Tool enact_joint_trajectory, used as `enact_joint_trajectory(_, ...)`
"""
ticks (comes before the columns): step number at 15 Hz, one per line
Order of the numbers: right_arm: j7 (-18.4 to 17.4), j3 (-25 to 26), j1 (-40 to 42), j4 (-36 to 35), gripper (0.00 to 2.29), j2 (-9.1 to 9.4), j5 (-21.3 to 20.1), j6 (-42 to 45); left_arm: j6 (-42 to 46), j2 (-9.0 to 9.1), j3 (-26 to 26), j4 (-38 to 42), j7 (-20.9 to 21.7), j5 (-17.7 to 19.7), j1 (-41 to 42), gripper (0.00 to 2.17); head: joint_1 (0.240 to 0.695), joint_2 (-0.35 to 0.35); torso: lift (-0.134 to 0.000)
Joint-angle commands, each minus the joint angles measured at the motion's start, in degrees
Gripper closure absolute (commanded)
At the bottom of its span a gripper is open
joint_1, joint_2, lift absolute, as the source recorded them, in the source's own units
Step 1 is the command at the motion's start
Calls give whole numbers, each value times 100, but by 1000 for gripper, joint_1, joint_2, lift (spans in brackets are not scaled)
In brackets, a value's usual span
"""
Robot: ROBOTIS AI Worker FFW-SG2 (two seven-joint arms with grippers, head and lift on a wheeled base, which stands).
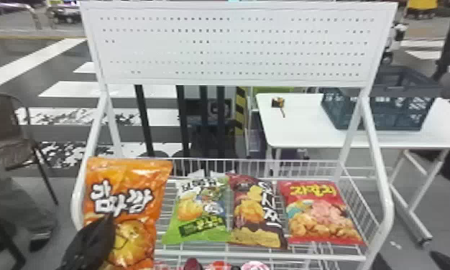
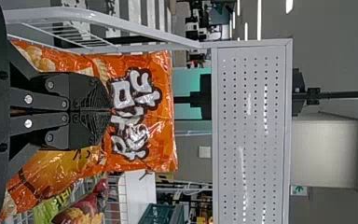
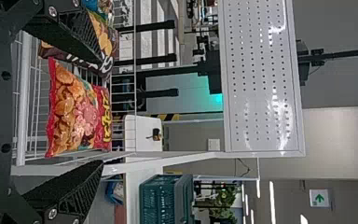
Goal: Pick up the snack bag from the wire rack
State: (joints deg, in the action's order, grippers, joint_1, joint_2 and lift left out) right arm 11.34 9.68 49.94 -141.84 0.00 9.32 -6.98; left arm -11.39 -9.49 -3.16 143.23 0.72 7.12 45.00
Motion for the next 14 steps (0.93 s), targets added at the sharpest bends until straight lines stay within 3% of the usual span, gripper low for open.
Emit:
enact_joint_trajectory(1, 0, 8, -2, 16, 127, 5, 18, -1, 0, 17, 0, 4, 7, 0, 0, 1831, 499, 0, 0)
enact_joint_trajectory(14, -26, 16, 34, 51, 127, 5, 35, 51, 35, -27, 9, 4, -2, -26, 35, 1831, 499, 0, 0)
